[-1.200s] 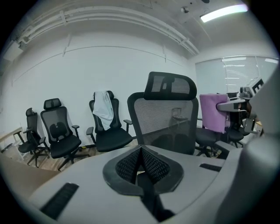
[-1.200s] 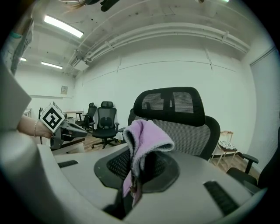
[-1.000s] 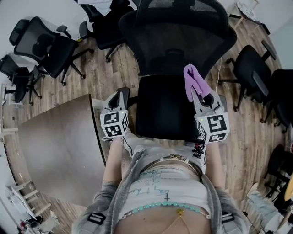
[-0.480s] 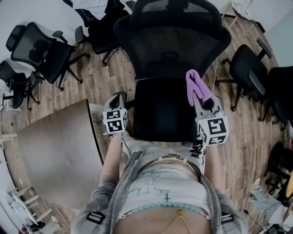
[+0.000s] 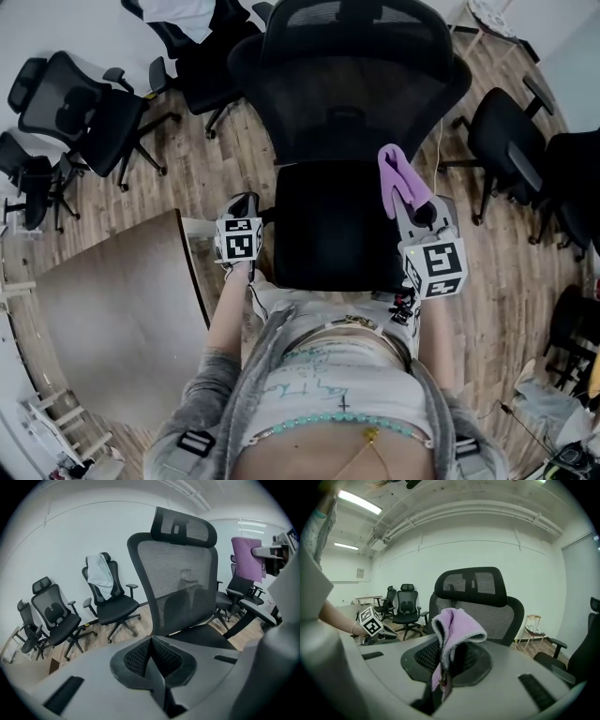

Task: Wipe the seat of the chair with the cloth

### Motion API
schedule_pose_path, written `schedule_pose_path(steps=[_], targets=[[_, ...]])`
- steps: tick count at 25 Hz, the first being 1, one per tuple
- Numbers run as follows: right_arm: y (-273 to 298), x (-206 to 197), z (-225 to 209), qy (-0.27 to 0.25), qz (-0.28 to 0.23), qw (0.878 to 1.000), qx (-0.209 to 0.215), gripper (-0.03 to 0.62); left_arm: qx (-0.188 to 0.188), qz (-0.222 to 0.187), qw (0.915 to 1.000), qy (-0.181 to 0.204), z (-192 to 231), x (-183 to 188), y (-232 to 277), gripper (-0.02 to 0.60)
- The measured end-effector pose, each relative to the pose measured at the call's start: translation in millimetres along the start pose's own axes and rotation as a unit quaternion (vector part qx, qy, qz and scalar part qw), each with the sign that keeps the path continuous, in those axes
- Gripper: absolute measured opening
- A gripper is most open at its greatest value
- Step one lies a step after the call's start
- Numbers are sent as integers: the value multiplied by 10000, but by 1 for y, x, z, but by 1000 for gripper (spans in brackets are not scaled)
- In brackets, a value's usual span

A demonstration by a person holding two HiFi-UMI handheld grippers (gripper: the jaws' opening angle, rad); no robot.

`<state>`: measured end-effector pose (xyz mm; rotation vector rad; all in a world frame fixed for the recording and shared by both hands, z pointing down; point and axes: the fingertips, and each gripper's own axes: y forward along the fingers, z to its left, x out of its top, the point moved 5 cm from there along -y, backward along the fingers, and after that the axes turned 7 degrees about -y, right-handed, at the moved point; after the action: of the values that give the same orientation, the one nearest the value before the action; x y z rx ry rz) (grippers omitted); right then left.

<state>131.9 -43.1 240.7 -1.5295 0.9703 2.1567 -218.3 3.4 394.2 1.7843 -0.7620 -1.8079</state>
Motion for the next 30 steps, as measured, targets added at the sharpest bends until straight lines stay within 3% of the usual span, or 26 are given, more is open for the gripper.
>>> schedule_pose_path(steps=[13,24,30], targets=[[-10,-13,-1,217,199,9994,-173,48,-7,385,9982,461,2,-14,25,8],[0,-17,-6,-84,291,9995,-126,48,-90,198,9989,424,7,-21,25,8],[18,-21,-7,-376,454,9982,142,48,-123,132,9991,396,6,-22,25,8]])
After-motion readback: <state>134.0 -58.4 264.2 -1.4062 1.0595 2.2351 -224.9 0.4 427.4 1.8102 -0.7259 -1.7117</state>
